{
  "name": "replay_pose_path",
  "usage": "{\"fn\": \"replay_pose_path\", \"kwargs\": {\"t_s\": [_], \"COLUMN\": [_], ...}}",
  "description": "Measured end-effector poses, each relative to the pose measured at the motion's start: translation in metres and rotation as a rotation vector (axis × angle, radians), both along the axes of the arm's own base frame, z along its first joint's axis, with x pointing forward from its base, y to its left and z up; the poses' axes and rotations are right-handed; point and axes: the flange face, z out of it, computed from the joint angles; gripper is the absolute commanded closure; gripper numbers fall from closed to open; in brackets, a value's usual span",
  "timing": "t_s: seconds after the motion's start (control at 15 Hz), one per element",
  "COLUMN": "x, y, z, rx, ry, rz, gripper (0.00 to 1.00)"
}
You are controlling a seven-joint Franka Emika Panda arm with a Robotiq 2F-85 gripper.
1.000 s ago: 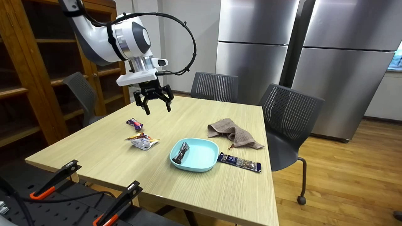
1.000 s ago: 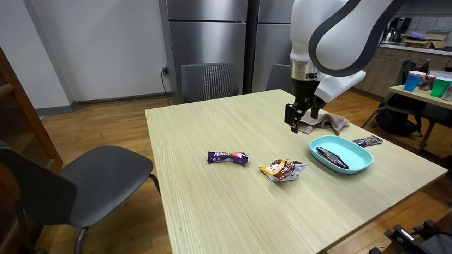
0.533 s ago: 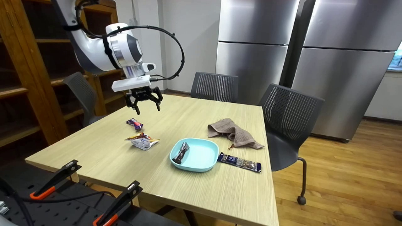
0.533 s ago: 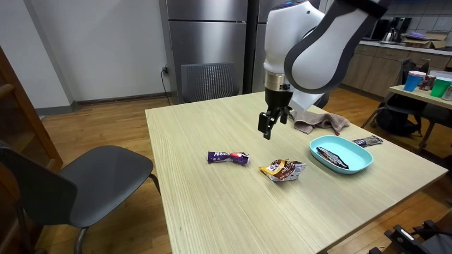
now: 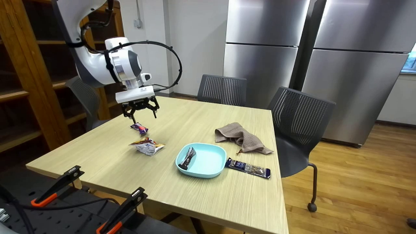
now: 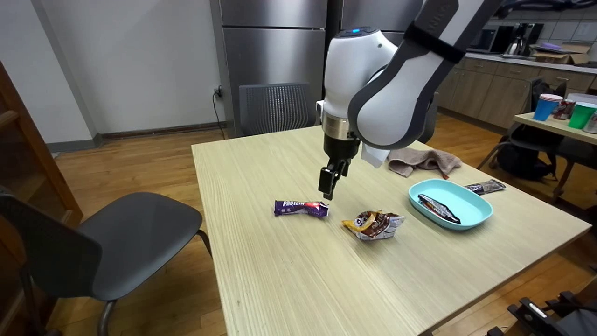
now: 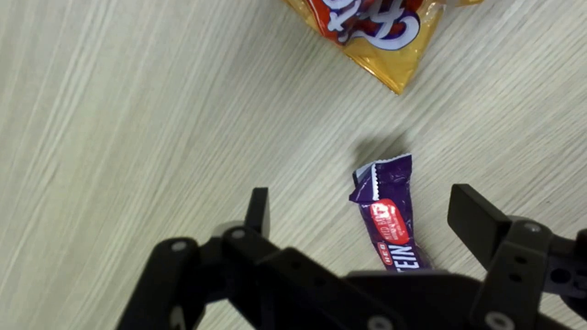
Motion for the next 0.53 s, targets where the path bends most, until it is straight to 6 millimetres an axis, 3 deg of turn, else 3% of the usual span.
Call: {"fn": "replay_pose_path", "kwargs": {"t_s": [0.53], "x": [0.008], "y": [0.027], "z": [-0.028], "rx": [0.006], "ry": [0.023], "rz": [0.146], "gripper": [0.0]}}
